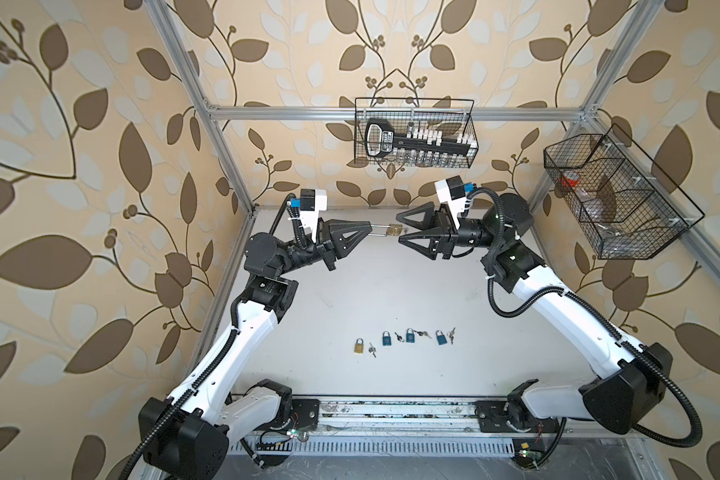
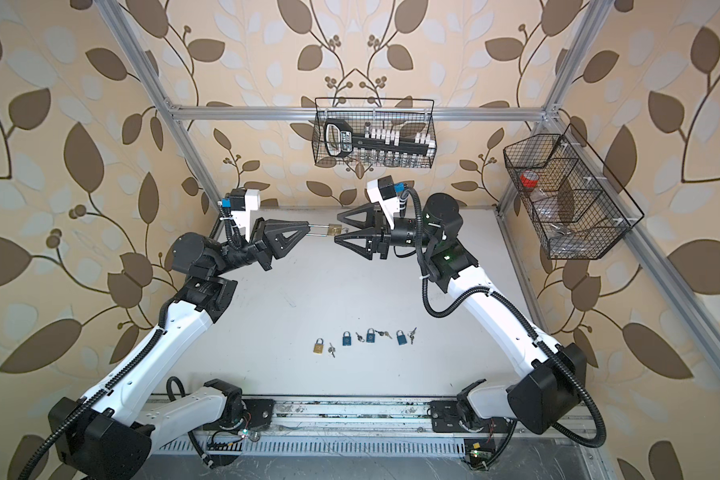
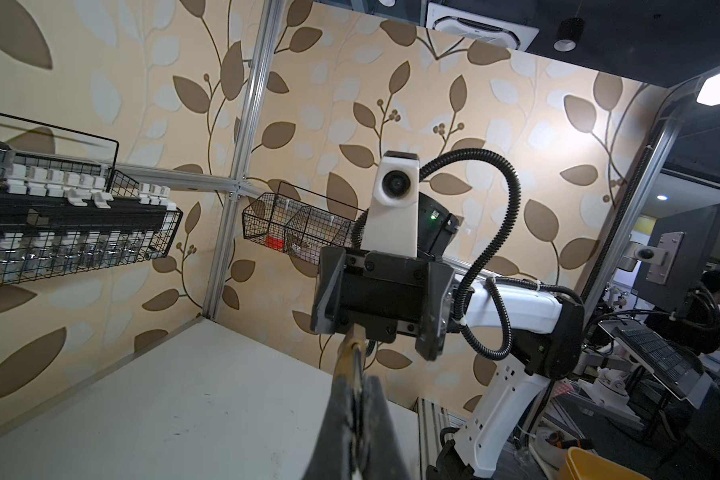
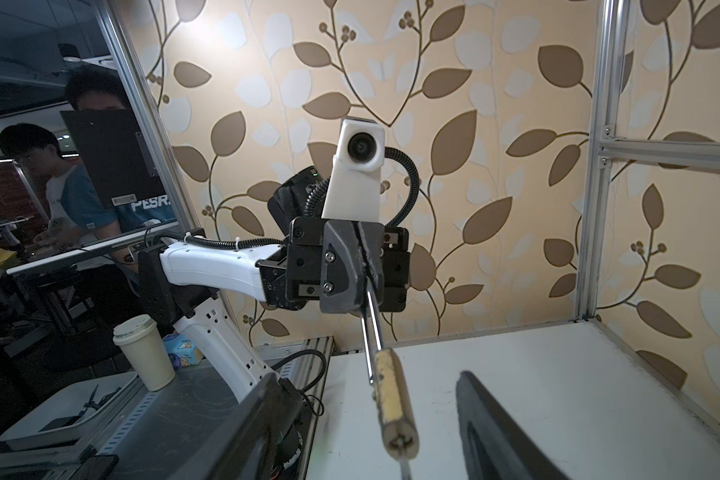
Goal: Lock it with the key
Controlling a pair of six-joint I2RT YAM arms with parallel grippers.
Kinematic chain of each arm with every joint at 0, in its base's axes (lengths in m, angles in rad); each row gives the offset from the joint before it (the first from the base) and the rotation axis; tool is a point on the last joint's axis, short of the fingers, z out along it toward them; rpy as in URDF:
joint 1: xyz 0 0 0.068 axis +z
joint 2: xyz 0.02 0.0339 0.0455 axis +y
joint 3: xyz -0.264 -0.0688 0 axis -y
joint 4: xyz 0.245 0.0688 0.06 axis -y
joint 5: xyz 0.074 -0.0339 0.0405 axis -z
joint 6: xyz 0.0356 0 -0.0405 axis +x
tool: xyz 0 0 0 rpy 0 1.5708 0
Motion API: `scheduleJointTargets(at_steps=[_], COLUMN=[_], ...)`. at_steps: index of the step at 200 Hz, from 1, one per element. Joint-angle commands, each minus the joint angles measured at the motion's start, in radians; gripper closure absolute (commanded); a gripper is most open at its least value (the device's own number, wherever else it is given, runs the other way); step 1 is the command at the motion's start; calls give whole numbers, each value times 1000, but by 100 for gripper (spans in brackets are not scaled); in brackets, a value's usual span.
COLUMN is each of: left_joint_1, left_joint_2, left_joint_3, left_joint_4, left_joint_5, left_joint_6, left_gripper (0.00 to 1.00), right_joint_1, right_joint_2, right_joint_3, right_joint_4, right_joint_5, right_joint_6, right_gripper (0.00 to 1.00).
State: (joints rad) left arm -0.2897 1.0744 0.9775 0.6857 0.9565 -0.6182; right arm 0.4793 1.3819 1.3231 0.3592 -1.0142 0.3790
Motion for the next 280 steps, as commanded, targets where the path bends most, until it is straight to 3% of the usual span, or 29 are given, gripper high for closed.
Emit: scheduleJointTargets(at_steps=[1, 93, 109, 117, 141, 153, 161, 185, 204, 280], left_joint_1=[-15, -23, -23, -24, -25, -26, -26, -26, -26, -26], left_joint_2=[-16, -18, -18, -18, -5, -6, -13, -35, -41, -43], left_joint_3=[25, 31, 31, 31, 89, 131, 151, 201, 230, 220], left_joint_4=[94, 104, 107, 103, -68, -220, -317, -548, -635, -627], left_joint_5=[-13, -29, -28, -20, 86, 129, 139, 137, 136, 127], left_joint_6=[-21, -16, -16, -14, 75, 163, 234, 418, 481, 479], left_gripper=[100, 100, 100, 100, 100, 65, 57, 57, 57, 59], right_joint_1=[11, 15, 15, 15, 15, 15, 15, 10, -4, -14], right_joint_2=[22, 24, 21, 21, 28, 25, 22, 14, -1, 6], right_joint_3=[48, 25, 24, 29, 68, 85, 103, 132, 125, 137], right_joint_4=[16, 23, 21, 18, -13, -55, -104, -228, -250, -262], right_joint_5=[-21, -23, -17, -17, -88, -112, -124, -124, -126, -179], right_joint_6=[-2, 12, 17, 26, 31, 9, -27, -121, -138, -135], right_gripper=[41, 74, 87, 100, 100, 100, 100, 100, 100, 100])
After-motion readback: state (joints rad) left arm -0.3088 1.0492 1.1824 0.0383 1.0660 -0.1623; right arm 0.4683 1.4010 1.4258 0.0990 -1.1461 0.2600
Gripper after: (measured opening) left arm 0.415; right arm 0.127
